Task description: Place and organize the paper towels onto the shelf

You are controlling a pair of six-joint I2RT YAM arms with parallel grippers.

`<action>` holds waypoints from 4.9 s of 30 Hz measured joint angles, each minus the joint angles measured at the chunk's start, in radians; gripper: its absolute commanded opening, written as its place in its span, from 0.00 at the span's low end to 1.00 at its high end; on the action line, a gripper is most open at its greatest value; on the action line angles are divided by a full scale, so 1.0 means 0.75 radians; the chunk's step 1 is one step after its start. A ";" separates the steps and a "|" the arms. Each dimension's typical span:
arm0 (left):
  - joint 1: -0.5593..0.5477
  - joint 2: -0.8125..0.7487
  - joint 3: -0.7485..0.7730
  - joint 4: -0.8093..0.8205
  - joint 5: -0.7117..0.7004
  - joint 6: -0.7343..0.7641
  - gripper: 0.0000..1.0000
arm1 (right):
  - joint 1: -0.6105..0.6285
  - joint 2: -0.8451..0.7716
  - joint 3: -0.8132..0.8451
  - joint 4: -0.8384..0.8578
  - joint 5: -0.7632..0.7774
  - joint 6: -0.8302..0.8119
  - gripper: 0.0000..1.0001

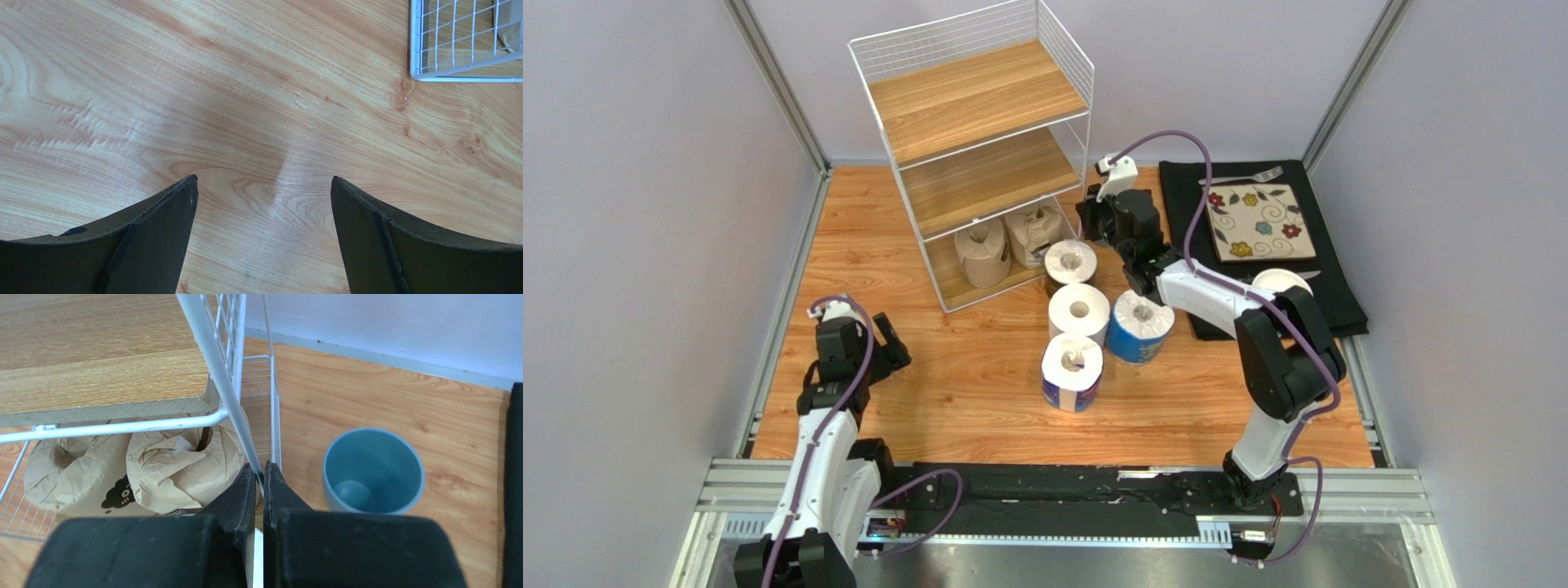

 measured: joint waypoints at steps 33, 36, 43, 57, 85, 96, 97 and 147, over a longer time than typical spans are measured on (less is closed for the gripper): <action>0.000 -0.001 0.000 0.000 0.011 -0.001 0.88 | 0.079 -0.300 -0.157 -0.365 0.210 0.114 0.32; 0.000 -0.001 0.000 0.000 0.014 -0.001 0.88 | 0.061 -0.266 -0.109 -0.430 0.209 0.151 0.40; 0.000 -0.006 0.000 0.000 0.020 -0.001 0.88 | 0.055 -0.298 -0.123 -0.566 0.205 0.187 0.49; 0.000 -0.011 0.000 -0.001 0.066 -0.002 0.88 | 0.113 -0.640 -0.226 -0.866 0.245 0.319 0.65; 0.000 0.005 0.000 -0.031 0.130 0.010 0.88 | 0.058 -0.746 -0.366 -1.499 0.480 0.785 0.71; 0.000 -0.001 0.000 -0.039 0.139 0.010 0.88 | 0.022 -0.708 -0.371 -1.390 0.421 0.794 0.70; 0.000 -0.001 0.000 -0.039 0.139 0.010 0.88 | 0.020 -0.708 -0.371 -1.390 0.421 0.794 0.70; 0.000 -0.001 0.000 -0.040 0.140 0.014 0.88 | -0.035 -0.616 -0.406 -1.228 0.296 0.752 0.27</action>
